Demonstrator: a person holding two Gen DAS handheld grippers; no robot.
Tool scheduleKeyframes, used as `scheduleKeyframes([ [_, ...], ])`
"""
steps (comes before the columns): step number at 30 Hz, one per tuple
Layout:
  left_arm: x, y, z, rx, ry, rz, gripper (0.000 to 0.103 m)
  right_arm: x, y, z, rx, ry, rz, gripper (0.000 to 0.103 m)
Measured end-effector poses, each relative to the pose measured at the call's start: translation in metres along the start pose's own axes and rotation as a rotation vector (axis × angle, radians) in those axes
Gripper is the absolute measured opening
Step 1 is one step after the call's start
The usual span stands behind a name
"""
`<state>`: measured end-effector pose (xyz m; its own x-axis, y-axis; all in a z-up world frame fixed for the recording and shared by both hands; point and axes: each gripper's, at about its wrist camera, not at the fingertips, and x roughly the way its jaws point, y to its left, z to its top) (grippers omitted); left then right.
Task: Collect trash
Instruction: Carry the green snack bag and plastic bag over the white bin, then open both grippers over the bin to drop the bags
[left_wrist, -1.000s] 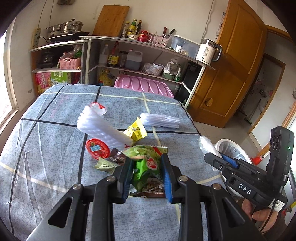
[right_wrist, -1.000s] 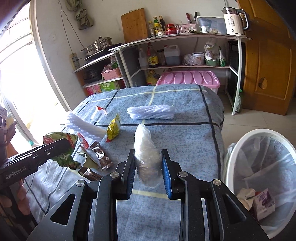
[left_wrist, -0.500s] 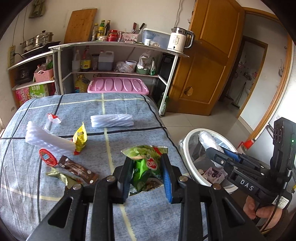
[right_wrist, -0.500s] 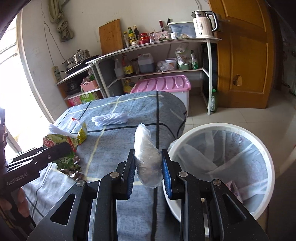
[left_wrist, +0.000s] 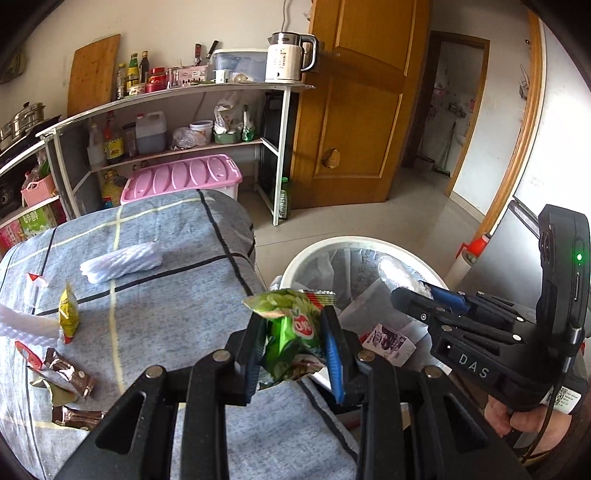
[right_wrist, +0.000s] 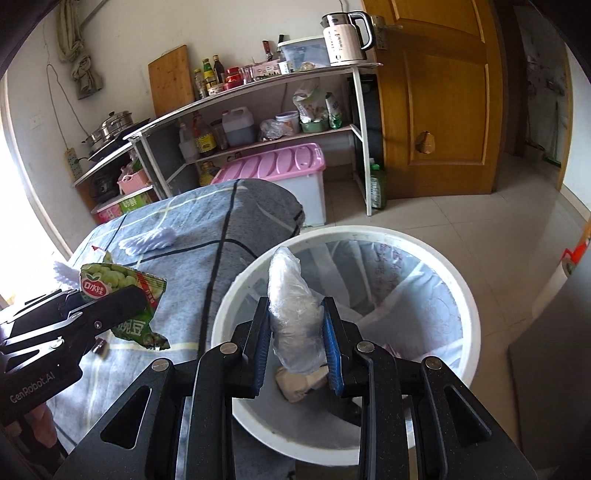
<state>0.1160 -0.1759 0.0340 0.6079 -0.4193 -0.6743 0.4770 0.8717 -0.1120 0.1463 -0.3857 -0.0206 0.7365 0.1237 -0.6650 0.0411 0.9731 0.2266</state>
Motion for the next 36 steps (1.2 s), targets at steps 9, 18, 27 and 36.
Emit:
scheduleKeyframes([
  [9,0.037,-0.032,0.002,0.019,0.069,-0.042,0.031,0.011,-0.035,-0.005,0.034,0.046,-0.060,0.028],
  [18,0.053,-0.042,0.000,0.028,0.088,-0.023,0.036,0.024,-0.052,-0.011,0.047,0.087,-0.084,0.028],
  [27,0.051,-0.036,-0.001,0.003,0.085,-0.031,0.059,0.026,-0.056,-0.013,0.073,0.093,-0.098,0.041],
  [36,0.030,-0.018,-0.005,-0.023,0.055,-0.004,0.064,0.014,-0.041,-0.011,0.074,0.069,-0.084,0.046],
])
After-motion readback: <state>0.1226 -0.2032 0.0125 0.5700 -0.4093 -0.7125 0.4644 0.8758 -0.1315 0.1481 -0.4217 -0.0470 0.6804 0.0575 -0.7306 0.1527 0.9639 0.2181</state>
